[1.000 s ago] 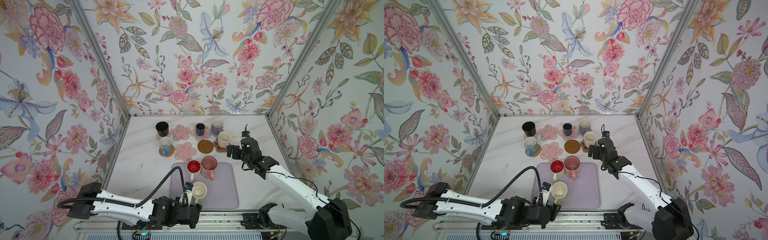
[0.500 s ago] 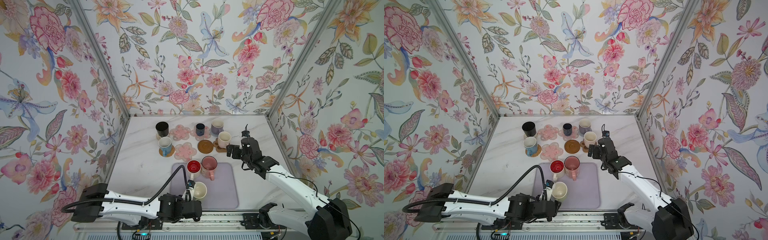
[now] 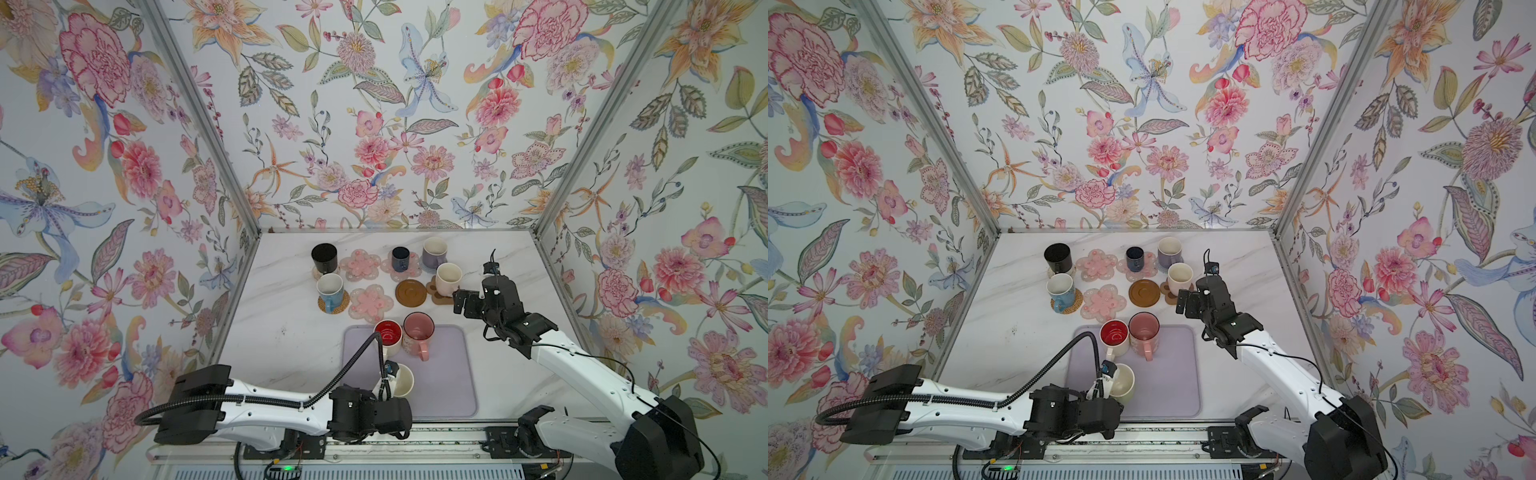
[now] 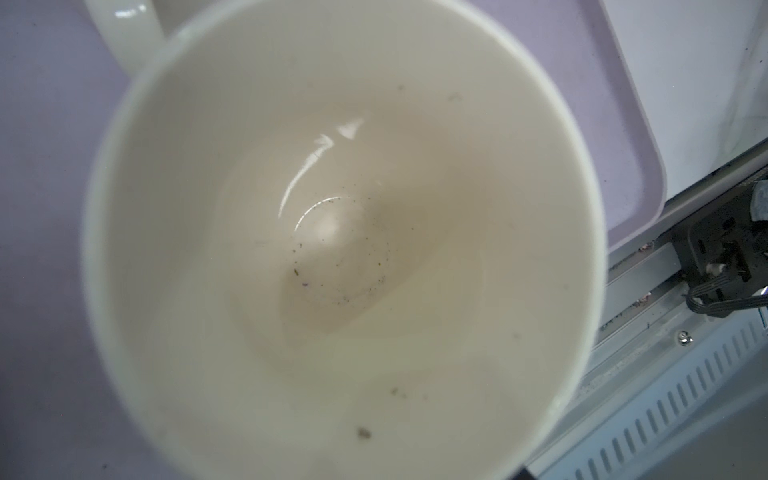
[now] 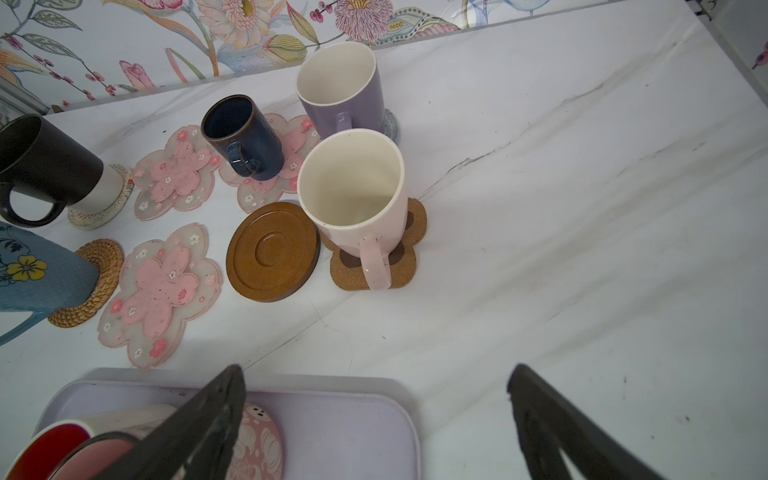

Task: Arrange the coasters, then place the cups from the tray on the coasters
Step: 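Lower the left gripper and grasp the green-handled mug's rim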

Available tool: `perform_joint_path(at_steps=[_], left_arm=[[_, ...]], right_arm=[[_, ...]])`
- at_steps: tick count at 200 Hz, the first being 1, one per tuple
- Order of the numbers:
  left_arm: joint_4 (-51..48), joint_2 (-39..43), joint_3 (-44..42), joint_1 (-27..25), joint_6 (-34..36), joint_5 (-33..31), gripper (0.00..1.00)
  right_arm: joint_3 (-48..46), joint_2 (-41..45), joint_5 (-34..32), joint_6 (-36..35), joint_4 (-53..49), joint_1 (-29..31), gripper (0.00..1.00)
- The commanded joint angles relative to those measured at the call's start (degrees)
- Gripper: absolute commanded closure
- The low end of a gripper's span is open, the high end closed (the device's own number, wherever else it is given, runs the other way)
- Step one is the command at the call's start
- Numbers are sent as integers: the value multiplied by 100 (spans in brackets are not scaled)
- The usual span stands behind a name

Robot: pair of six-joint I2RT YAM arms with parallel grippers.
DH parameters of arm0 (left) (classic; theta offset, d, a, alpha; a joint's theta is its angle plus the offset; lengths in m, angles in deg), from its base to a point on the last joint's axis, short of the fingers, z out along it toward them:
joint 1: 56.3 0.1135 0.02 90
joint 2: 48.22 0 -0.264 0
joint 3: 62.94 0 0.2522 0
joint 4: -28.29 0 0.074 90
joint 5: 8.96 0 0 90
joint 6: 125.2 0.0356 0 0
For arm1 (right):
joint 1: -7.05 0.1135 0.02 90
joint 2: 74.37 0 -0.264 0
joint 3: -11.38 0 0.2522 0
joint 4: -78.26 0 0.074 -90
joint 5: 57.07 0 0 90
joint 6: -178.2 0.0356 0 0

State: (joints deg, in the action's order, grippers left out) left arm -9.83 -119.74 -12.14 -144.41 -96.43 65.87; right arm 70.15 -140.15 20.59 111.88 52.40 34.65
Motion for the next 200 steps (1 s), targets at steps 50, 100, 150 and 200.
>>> perform_joint_path(at_steps=[50,100,150,200], left_arm=[[-260,-42,152,49,91,53,70],[-527,28,218,48,46,-40,99],[-875,345,225,44,-46,-294,100],[-2141,1053,474,45,-132,-986,100]], right_arm=[[-81,-27,104,97,112,-51,1],[-62,-92,148,112,155,-52,1],[-50,-59,139,110,163,-52,1],[-68,77,78,83,85,-61,1]])
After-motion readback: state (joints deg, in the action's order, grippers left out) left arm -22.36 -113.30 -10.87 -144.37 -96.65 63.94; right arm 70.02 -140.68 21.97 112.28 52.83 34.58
